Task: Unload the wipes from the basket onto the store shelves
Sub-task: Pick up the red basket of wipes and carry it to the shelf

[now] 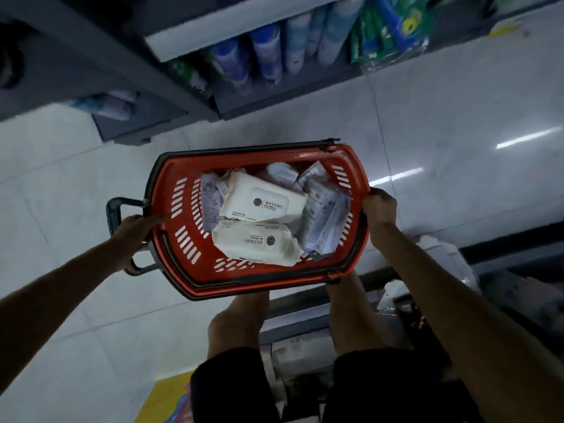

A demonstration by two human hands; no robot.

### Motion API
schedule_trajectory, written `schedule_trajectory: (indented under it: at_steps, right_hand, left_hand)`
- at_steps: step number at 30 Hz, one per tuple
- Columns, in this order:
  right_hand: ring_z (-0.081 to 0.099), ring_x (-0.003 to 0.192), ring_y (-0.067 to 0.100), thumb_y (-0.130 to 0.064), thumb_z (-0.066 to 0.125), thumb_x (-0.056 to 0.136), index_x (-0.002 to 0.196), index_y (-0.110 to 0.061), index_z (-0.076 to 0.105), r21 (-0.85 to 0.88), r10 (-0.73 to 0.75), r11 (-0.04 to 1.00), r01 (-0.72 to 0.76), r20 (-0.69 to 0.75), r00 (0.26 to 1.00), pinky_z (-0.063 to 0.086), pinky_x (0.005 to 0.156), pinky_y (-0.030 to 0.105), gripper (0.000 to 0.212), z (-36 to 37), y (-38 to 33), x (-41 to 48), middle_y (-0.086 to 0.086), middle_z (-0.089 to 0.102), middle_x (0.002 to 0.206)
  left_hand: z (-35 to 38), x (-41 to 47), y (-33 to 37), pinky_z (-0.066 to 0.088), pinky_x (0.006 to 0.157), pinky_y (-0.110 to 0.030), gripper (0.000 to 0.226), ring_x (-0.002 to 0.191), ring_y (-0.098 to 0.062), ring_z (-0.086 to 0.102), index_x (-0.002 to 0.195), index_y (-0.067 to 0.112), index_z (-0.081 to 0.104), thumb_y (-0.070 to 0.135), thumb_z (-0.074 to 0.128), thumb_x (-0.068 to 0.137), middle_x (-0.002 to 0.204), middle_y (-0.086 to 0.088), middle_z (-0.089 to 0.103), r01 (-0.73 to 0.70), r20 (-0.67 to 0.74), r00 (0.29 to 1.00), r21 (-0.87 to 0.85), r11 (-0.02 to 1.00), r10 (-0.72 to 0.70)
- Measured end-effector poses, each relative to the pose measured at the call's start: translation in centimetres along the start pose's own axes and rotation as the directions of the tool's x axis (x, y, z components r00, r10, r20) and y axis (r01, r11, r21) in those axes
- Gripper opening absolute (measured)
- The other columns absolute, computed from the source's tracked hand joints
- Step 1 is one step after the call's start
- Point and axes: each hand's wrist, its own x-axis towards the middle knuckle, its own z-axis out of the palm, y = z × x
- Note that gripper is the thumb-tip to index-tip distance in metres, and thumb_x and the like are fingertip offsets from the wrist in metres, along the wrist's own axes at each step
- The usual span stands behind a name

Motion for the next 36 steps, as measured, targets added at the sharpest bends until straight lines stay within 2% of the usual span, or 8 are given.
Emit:
schedule_trajectory:
  at_steps: [9,13,18,20,23,31,34,36]
  right_hand:
    - [0.053,0.043,0.010,0.007,0.043,0.083,0.065,-0.013,0.058,0.266,0.115,0.960,-0.087,-0.091,0.989,0.040,0.041,0.018,0.031,-26.3,-2.6,-4.8,-0.006,0.058,0.047]
    - [0.049,0.055,0.021,0.003,0.044,0.078,0.063,-0.012,0.058,0.372,0.182,0.921,-0.114,-0.151,0.972,0.038,0.047,0.023,0.025,-36.8,-2.5,-5.3,0.003,0.056,0.059]
    - [0.051,0.056,0.023,-0.002,0.044,0.067,0.068,-0.009,0.059,0.498,0.245,0.861,-0.104,-0.225,0.943,0.040,0.054,0.024,0.016,-48.4,-1.5,-5.3,0.009,0.054,0.063]
    - [0.046,0.042,0.016,-0.001,0.046,0.068,0.063,-0.011,0.052,0.566,0.268,0.821,-0.077,-0.263,0.927,0.033,0.043,0.017,0.013,-52.8,-0.7,-4.4,0.004,0.048,0.052]
    - [0.040,0.043,0.018,-0.008,0.049,0.060,0.063,-0.017,0.051,0.677,0.365,0.734,-0.055,-0.325,0.872,0.030,0.048,0.021,0.009,-59.0,0.3,-2.3,-0.002,0.042,0.045]
    - [0.037,0.039,0.017,-0.008,0.052,0.058,0.058,-0.017,0.051,0.760,0.491,0.649,-0.015,-0.404,0.772,0.028,0.044,0.019,0.010,-76.6,0.5,3.3,-0.003,0.040,0.042]
    - [0.040,0.045,0.024,-0.020,0.048,0.029,0.054,-0.015,0.053,0.794,0.522,0.608,0.001,-0.400,0.753,0.032,0.048,0.025,0.026,-83.2,0.6,6.0,0.001,0.044,0.044]
    - [0.038,0.041,0.024,-0.018,0.047,0.031,0.056,-0.014,0.051,0.795,0.534,0.606,-0.003,-0.404,0.743,0.030,0.042,0.021,0.026,-87.3,-0.1,7.3,0.001,0.042,0.042]
  left_hand:
    - [8.8,-23.2,21.0,0.056,0.078,-0.039,0.038,0.097,-0.036,0.070,0.122,-0.002,0.068,0.024,0.072,0.094,0.105,-0.021,0.074,-0.231,0.084,0.971,0.101,0.968,0.223]
    - [14.1,-28.4,29.0,0.060,0.089,-0.051,0.061,0.091,-0.040,0.074,0.111,0.005,0.079,0.041,0.086,0.063,0.100,-0.020,0.078,-0.316,0.134,0.945,0.127,0.940,0.299]
    - [22.9,-34.2,37.5,0.054,0.098,-0.066,0.055,0.103,-0.045,0.073,0.099,0.012,0.082,0.043,0.086,0.054,0.102,-0.020,0.079,-0.392,0.182,0.914,0.159,0.906,0.363]
    - [27.1,-38.1,41.0,0.060,0.092,-0.059,0.052,0.094,-0.039,0.076,0.099,0.009,0.081,0.044,0.085,0.061,0.096,-0.019,0.080,-0.424,0.206,0.900,0.217,0.879,0.383]
    - [33.0,-41.9,46.2,0.061,0.059,-0.033,0.032,0.063,-0.024,0.073,0.094,0.005,0.077,0.035,0.077,0.084,0.074,-0.010,0.078,-0.501,0.239,0.862,0.263,0.824,0.448]
    - [48.8,-48.6,59.7,0.062,0.079,-0.042,0.032,0.072,-0.030,0.072,0.089,0.012,0.078,0.044,0.074,0.088,0.077,-0.010,0.079,-0.578,0.357,0.807,0.313,0.753,0.471]
    - [54.2,-51.7,64.4,0.057,0.069,-0.038,0.031,0.065,-0.025,0.069,0.082,0.014,0.073,0.044,0.071,0.092,0.066,-0.004,0.074,-0.601,0.422,0.783,0.323,0.731,0.458]
    - [57.7,-53.7,67.6,0.057,0.068,-0.037,0.029,0.066,-0.025,0.070,0.085,0.014,0.073,0.042,0.071,0.092,0.070,-0.005,0.076,-0.610,0.423,0.780,0.346,0.713,0.462]
